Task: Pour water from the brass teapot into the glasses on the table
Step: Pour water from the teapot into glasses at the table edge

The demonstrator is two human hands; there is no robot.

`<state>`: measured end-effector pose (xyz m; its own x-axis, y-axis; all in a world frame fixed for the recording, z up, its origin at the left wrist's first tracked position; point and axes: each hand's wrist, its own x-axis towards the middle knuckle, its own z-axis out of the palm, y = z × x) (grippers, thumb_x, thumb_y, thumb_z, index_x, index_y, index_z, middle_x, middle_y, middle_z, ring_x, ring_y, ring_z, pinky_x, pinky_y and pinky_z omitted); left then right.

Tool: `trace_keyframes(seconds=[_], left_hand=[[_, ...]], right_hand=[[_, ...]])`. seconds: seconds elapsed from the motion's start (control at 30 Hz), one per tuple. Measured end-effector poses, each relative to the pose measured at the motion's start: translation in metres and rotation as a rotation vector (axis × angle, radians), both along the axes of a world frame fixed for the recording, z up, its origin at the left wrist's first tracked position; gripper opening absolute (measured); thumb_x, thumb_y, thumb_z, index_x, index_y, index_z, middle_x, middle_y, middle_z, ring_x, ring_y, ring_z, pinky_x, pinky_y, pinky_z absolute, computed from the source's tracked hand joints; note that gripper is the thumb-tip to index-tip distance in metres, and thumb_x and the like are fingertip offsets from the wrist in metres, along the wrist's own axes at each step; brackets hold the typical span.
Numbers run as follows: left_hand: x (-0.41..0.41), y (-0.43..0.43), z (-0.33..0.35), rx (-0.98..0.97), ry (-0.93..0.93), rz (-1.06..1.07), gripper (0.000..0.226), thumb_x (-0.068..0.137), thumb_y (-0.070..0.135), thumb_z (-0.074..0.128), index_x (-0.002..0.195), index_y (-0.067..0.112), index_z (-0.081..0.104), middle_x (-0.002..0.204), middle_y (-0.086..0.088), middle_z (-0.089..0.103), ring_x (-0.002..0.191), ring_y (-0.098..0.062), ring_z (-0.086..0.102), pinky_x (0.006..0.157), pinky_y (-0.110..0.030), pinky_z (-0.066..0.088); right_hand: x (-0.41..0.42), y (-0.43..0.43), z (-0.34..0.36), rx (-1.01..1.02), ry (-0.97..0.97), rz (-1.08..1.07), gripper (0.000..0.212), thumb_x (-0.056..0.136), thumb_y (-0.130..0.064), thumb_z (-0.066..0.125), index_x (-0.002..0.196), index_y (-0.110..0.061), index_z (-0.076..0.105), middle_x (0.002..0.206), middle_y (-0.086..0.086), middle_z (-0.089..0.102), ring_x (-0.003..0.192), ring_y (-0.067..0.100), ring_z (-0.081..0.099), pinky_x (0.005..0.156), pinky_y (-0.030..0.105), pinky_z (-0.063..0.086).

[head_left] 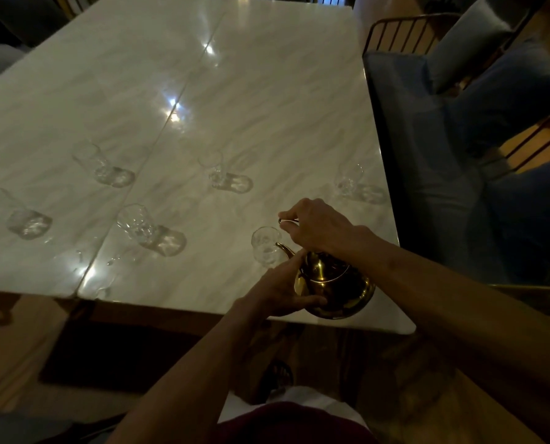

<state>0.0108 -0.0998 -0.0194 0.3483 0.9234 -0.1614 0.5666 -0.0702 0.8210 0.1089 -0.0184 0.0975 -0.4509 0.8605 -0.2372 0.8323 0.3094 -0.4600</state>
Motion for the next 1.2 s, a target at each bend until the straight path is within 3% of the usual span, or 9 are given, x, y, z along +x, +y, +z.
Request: trace_keyframes(seconds=[0.5, 0.73, 0.87, 1.0, 1.13, 1.2], left_hand=[[-0.002, -0.001, -0.004, 0.023, -0.007, -0.006, 0.1, 0.079, 0.042, 0.08, 0.156, 0.028, 0.019, 0.153, 0.003, 0.045, 0.14, -0.015, 0.044, 0.113, -0.04, 0.042], [-0.003, -0.001, -0.006, 0.07, -0.019, -0.024, 0.095, 0.081, 0.032, 0.081, 0.156, 0.023, 0.024, 0.151, 0.003, 0.048, 0.133, 0.001, 0.042, 0.101, -0.003, 0.033], [-0.001, 0.0, -0.005, 0.077, -0.019, -0.026, 0.095, 0.081, 0.032, 0.081, 0.155, 0.023, 0.024, 0.15, 0.001, 0.049, 0.136, -0.011, 0.047, 0.108, -0.021, 0.041], [0.0, 0.003, -0.005, 0.06, 0.001, -0.029, 0.095, 0.08, 0.033, 0.082, 0.155, 0.026, 0.023, 0.15, 0.002, 0.049, 0.134, -0.008, 0.046, 0.102, -0.009, 0.037], [0.001, 0.007, -0.006, 0.058, 0.04, -0.01, 0.097, 0.076, 0.042, 0.082, 0.154, 0.027, 0.026, 0.147, 0.004, 0.052, 0.134, -0.014, 0.05, 0.109, -0.035, 0.047], [0.001, 0.01, -0.007, 0.079, 0.068, -0.016, 0.097, 0.074, 0.043, 0.082, 0.152, 0.025, 0.027, 0.146, 0.002, 0.053, 0.132, -0.016, 0.053, 0.107, -0.04, 0.049]], right_hand=[[0.001, -0.003, 0.004, 0.001, 0.015, 0.015, 0.035, 0.093, -0.03, 0.056, 0.126, -0.018, 0.063, 0.132, 0.004, 0.061, 0.117, 0.021, 0.06, 0.097, 0.035, 0.047], [0.002, -0.003, 0.002, 0.01, 0.017, 0.004, 0.036, 0.093, -0.031, 0.056, 0.126, -0.018, 0.062, 0.13, 0.005, 0.062, 0.114, 0.022, 0.061, 0.094, 0.035, 0.049], [0.003, -0.002, 0.001, 0.015, 0.02, 0.003, 0.035, 0.093, -0.031, 0.057, 0.125, -0.018, 0.064, 0.129, 0.005, 0.063, 0.112, 0.022, 0.062, 0.093, 0.035, 0.049], [0.004, -0.001, -0.001, 0.023, 0.026, -0.005, 0.036, 0.093, -0.032, 0.056, 0.125, -0.019, 0.063, 0.128, 0.004, 0.063, 0.111, 0.022, 0.063, 0.091, 0.034, 0.05], [0.008, -0.002, -0.001, 0.047, 0.055, -0.008, 0.036, 0.093, -0.032, 0.055, 0.125, -0.02, 0.063, 0.128, 0.006, 0.063, 0.112, 0.022, 0.062, 0.093, 0.035, 0.05], [0.011, -0.002, 0.001, 0.049, 0.082, -0.012, 0.036, 0.094, -0.031, 0.054, 0.127, -0.019, 0.062, 0.131, 0.006, 0.062, 0.117, 0.022, 0.06, 0.097, 0.034, 0.048]])
